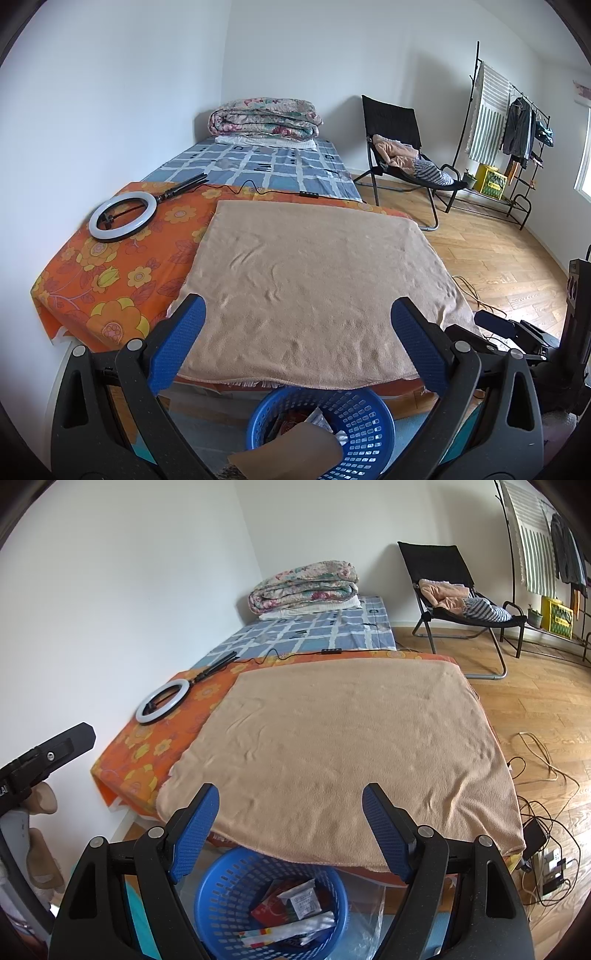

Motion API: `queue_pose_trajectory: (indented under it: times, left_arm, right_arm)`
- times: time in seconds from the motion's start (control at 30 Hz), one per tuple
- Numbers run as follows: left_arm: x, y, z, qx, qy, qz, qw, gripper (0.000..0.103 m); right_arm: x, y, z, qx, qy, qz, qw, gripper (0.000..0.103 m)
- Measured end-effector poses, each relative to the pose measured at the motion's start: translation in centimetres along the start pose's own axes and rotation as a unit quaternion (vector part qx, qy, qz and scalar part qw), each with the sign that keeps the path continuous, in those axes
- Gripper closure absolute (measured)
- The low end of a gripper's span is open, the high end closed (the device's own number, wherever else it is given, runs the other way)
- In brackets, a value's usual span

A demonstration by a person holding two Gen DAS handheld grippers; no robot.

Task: Collect trash

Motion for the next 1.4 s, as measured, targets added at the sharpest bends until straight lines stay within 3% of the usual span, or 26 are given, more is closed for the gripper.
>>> queue_pose_trajectory:
  times: [1.4]
  left_arm:
    - [-1.6, 1.1, -1.0, -0.007, -0.014, 0.016, 0.9998, 0.001]
  right_arm:
    - [-0.4, 1.4, -0.6, -0.023, 0.013, -0.007, 1.000, 0.023]
Point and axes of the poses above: each gripper's, at about its wrist camera, not at the fingertips, and y roughly the way its jaws point, x to its right, z to its top, the point moved 1 cm from there along y, roughly the way its jaws point, and after that the axes turned 5 degrees about -z, right-handed, at the moved point
